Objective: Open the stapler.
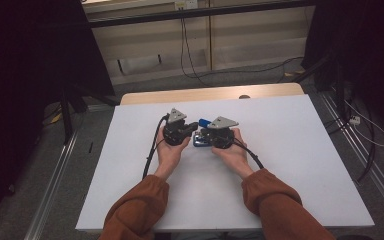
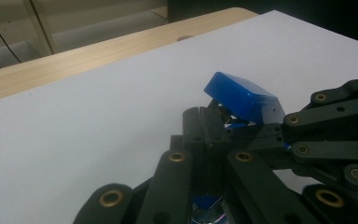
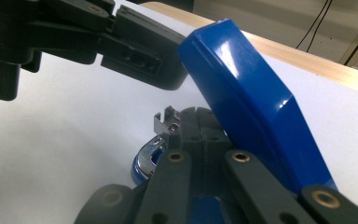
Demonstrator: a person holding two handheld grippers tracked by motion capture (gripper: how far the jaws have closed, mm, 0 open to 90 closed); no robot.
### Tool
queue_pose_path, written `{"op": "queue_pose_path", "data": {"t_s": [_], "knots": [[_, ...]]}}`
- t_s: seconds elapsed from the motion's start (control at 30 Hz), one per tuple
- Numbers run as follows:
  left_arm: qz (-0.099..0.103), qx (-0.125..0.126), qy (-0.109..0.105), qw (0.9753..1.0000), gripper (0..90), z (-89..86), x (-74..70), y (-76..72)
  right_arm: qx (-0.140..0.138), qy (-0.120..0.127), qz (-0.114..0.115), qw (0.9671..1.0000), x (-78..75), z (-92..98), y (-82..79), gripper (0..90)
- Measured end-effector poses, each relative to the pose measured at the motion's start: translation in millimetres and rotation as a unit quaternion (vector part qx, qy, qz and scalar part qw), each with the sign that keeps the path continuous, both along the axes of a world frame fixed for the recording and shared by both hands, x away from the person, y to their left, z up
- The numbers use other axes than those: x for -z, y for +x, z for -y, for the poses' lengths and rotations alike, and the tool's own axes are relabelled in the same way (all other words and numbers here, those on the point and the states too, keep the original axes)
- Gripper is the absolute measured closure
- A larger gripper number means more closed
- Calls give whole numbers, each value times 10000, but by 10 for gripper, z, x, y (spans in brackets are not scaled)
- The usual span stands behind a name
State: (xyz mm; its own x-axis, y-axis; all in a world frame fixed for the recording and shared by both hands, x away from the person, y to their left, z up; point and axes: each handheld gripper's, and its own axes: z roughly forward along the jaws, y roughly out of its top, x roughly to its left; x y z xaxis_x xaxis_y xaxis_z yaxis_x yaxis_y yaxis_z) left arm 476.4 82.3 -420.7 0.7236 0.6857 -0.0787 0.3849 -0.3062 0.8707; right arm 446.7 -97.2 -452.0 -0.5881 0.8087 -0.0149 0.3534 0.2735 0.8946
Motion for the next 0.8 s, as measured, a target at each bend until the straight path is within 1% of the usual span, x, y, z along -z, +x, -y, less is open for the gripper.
{"op": "queue_pose_path", "data": {"t_s": [0.1, 0.13, 0.23, 0.3, 0.33, 0.43, 0.53, 0.63, 0.67, 0.7, 0.77, 0.8], "knots": [[-45, 9, 48, 10000, 900, 7, 23, 0, 9, -4, 7, 10000, -1, -1, -3, 900], [-86, -21, 115, 9999, 900, 7, 40, 3, 16, -3, 10, 10000, -2, 0, -4, 900], [-164, -42, 149, 9997, 900, -4, 82, 25, 25, -4, 16, 10000, -12, 6, -6, 900], [-172, -48, 198, 9996, 900, -23, 95, 38, 18, -8, 13, 10000, -15, 9, -9, 900], [-217, -47, 164, 9996, 900, -28, 104, 42, 22, -10, 16, 10000, -16, 11, -9, 900], [-259, -20, 165, 9995, 900, -33, 123, 45, 22, -15, 19, 10000, -17, 10, -9, 900], [-267, 13, 167, 9995, 900, -26, 129, 44, 27, -10, 15, 10000, -18, 11, -8, 900], [-258, 100, 221, 9994, 900, -10, 134, 36, 5, -22, 16, 10000, -20, 15, -6, 900], [-296, 86, 235, 9992, 900, 8, 144, 29, 6, -24, 16, 10000, -21, 15, -6, 900], [-259, 98, 279, 9992, 900, 12, 147, 27, 7, -27, 22, 10000, -22, 15, -6, 900], [-270, 82, 272, 9992, 900, 19, 146, 22, 7, -37, 15, 10000, -22, 14, -9, 900], [-237, 91, 309, 9992, 900, 17, 144, 23, 11, -27, 13, 10000, -24, 15, -11, 900]]}}
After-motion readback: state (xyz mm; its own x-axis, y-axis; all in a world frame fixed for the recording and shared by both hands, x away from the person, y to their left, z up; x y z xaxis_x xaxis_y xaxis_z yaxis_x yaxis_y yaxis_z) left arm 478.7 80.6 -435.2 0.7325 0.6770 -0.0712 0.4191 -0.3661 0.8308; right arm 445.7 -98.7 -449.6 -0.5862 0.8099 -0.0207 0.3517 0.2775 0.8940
